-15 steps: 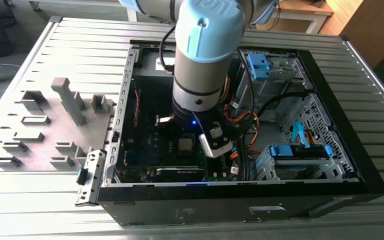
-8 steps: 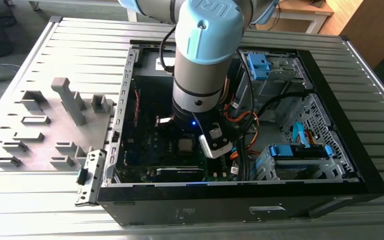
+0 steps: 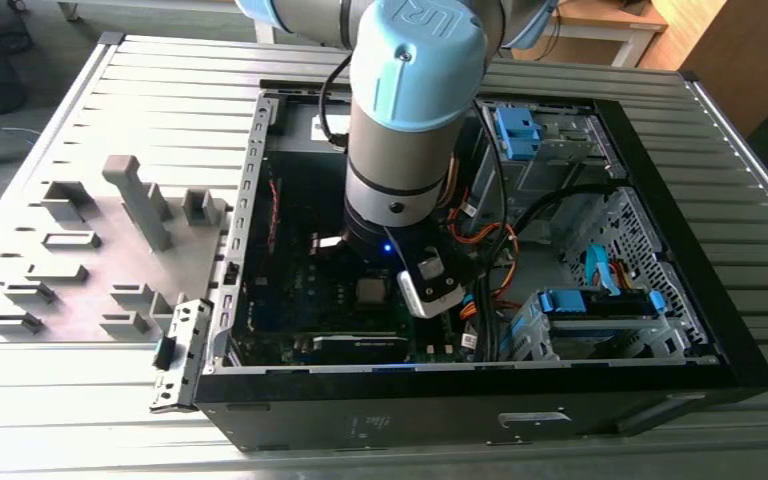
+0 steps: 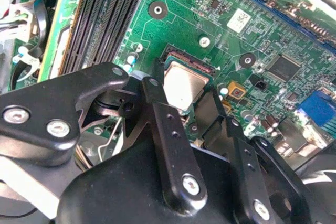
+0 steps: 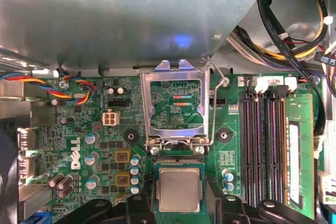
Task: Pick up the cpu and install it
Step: 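Place the cpu into insertion slot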
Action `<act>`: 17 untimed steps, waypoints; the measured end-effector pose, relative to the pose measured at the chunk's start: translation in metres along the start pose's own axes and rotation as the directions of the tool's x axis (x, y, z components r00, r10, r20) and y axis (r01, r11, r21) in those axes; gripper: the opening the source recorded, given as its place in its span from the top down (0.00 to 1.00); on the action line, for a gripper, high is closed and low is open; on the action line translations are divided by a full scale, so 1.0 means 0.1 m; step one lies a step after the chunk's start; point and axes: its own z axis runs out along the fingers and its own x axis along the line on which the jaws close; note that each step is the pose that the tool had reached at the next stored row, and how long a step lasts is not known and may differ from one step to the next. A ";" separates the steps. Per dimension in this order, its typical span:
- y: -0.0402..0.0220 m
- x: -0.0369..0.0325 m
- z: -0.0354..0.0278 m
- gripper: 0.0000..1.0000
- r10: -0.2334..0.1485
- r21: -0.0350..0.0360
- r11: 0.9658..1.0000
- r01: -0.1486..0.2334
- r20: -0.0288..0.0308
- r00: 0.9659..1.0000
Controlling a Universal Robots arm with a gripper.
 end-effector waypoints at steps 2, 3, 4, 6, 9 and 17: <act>-0.002 -0.001 0.003 0.53 0.000 0.000 1.000 0.000 0.000 1.000; -0.004 -0.001 0.004 0.53 0.000 0.000 1.000 0.000 0.000 1.000; -0.006 -0.001 0.004 0.53 0.000 0.000 1.000 0.000 0.000 1.000; -0.012 -0.001 0.005 0.53 0.000 0.000 1.000 0.000 0.000 1.000; -0.021 -0.001 0.011 0.53 0.000 0.000 1.000 0.000 0.000 1.000; -0.023 -0.002 0.033 0.53 -0.003 -0.005 1.000 0.003 0.000 1.000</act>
